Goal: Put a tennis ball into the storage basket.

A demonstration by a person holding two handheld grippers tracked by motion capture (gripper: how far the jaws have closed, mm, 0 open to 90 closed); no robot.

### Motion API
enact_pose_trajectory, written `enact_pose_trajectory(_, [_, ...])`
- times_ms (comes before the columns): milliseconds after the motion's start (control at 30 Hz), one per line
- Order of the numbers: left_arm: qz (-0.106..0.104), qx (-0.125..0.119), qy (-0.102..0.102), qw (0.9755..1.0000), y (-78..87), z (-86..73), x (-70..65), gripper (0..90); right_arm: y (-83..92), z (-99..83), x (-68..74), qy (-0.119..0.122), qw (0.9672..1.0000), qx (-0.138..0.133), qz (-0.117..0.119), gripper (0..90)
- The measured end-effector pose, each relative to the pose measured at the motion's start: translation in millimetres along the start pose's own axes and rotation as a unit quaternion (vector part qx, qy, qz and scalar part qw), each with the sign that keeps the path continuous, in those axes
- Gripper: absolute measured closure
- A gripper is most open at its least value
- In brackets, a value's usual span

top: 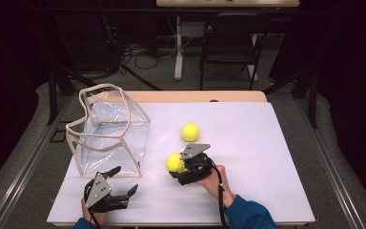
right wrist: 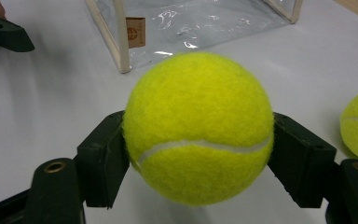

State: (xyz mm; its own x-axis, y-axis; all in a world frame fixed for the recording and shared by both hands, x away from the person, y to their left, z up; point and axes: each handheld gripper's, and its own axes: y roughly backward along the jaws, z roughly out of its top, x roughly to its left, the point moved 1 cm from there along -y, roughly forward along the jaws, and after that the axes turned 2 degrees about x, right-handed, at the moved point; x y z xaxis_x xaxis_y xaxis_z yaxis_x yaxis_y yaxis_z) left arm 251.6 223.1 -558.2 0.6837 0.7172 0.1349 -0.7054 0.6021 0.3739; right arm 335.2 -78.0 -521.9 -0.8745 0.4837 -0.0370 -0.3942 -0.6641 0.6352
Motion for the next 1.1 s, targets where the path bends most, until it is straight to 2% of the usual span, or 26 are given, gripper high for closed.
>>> enact_pose_trajectory(367, [-0.001,0.000,-0.003,1.0000,0.1,0.3,-0.5,15.8,5.4,2.0,-4.0,0.001,1.0000,-0.007,-0.006,26.3])
enact_pose_trajectory(567, [-0.001,0.003,-0.002,1.0000,-1.4,0.0,-0.4,15.8,9.5,2.5,-12.3,-0.004,0.9998,-0.012,-0.013,26.3])
enact_pose_trajectory(1100, [-0.001,0.000,-0.002,1.0000,-0.7,0.3,-0.7,15.9,11.4,6.4,-21.5,-0.010,0.9996,-0.018,-0.020,26.4])
